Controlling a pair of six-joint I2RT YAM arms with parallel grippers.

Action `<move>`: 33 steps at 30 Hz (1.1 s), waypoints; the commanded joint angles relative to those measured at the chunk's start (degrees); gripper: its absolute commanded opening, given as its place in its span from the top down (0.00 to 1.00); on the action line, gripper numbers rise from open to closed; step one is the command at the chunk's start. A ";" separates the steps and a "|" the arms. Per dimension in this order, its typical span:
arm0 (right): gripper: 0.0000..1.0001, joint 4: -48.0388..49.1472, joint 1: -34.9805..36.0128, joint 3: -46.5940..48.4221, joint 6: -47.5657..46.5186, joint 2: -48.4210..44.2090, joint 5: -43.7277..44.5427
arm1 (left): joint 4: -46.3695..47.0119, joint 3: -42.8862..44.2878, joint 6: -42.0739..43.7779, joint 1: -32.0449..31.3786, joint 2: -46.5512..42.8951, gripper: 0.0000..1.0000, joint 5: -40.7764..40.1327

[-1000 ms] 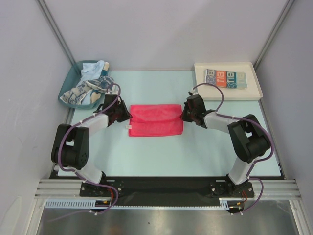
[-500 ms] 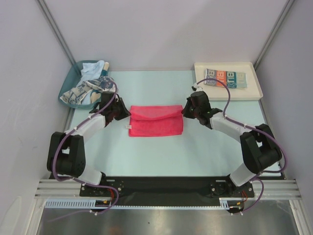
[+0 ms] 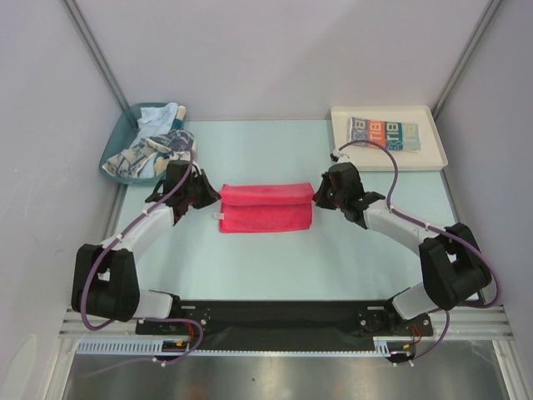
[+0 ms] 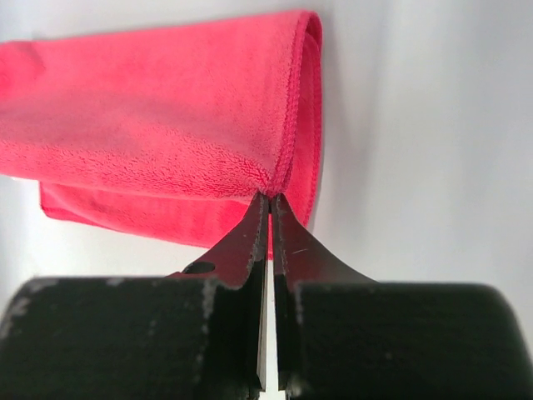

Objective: Fold and stack the towels
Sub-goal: Fold the towel

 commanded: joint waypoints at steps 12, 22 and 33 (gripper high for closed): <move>1.00 2.56 3.61 -6.81 1.13 -2.29 2.03 | 5.27 -10.12 -1.18 -0.66 -4.52 1.00 2.43; 1.00 2.39 4.49 -8.31 1.31 -3.69 2.73 | 5.98 -12.06 -1.80 -1.01 -5.13 1.00 2.70; 1.00 1.24 5.63 -9.36 1.57 -6.33 3.17 | 3.51 -11.53 -1.97 -1.01 -8.47 1.00 2.08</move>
